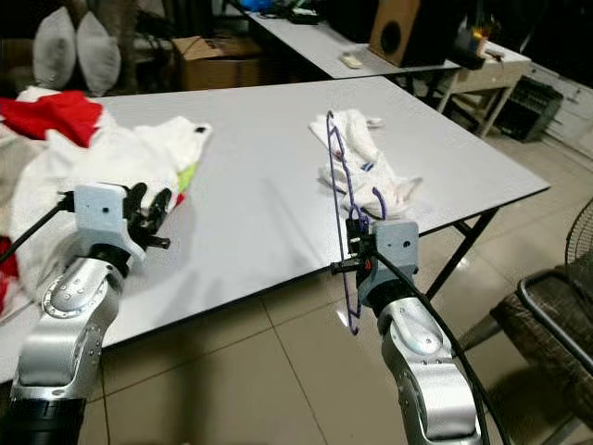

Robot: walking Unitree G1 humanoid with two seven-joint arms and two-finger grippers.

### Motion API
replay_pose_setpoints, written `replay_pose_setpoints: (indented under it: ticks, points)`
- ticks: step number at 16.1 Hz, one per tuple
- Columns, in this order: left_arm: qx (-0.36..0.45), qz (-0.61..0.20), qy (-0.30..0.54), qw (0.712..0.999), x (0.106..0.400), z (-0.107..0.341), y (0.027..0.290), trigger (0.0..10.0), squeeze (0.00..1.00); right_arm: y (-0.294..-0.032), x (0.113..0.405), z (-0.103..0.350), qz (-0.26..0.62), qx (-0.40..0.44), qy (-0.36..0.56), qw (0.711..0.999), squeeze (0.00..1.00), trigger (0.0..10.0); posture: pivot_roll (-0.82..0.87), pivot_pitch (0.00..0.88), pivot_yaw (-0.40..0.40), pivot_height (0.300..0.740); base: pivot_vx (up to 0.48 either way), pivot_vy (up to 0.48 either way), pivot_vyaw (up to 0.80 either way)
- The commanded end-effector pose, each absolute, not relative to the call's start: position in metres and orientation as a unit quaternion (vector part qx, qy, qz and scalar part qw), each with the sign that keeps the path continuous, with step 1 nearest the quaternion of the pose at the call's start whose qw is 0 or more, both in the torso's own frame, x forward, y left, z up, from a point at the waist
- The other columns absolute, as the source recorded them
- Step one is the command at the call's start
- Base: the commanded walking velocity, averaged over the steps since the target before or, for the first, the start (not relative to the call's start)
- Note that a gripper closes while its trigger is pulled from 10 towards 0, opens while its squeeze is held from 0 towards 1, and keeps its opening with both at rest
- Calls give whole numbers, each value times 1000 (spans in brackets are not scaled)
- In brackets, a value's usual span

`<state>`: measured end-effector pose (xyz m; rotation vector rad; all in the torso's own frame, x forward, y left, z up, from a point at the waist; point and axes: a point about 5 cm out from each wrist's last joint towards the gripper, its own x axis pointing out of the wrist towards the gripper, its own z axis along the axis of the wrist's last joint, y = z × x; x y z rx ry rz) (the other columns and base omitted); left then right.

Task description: Hang hanger

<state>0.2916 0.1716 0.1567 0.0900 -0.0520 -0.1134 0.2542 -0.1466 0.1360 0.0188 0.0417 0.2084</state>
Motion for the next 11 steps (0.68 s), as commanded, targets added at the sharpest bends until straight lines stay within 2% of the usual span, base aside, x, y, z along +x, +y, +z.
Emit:
replay_pose_setpoints:
  ticks: [1, 4, 5, 7, 11]
  points:
    - [49, -65, -30, 996, 293, 159, 166, 10000, 0, -149, 256, 139, 106, 6, 14, 994, 0, 10000, -106, 0, -66, 740, 0, 0, 0]
    - [86, -45, -32, 995, 291, 161, 188, 10000, 0, -140, 254, 143, 153, -10, 4, 988, 0, 10000, -108, 0, -66, 740, 0, 0, 0]
    - [133, -43, -25, 990, 290, 162, 202, 10000, 0, -140, 253, 146, 159, -45, -7, 986, 0, 10000, -109, 0, -68, 740, 0, 0, 0]
    - [189, -46, -17, 981, 288, 167, 221, 10000, 0, -139, 254, 147, 170, -60, -15, 983, 0, 10000, -111, 0, -70, 740, 0, 0, 0]
    - [297, -149, 40, 942, 269, 167, 243, 10000, 0, -126, 244, 143, 270, -3, 17, 963, 0, 10000, -107, 0, -78, 740, 0, 0, 0]
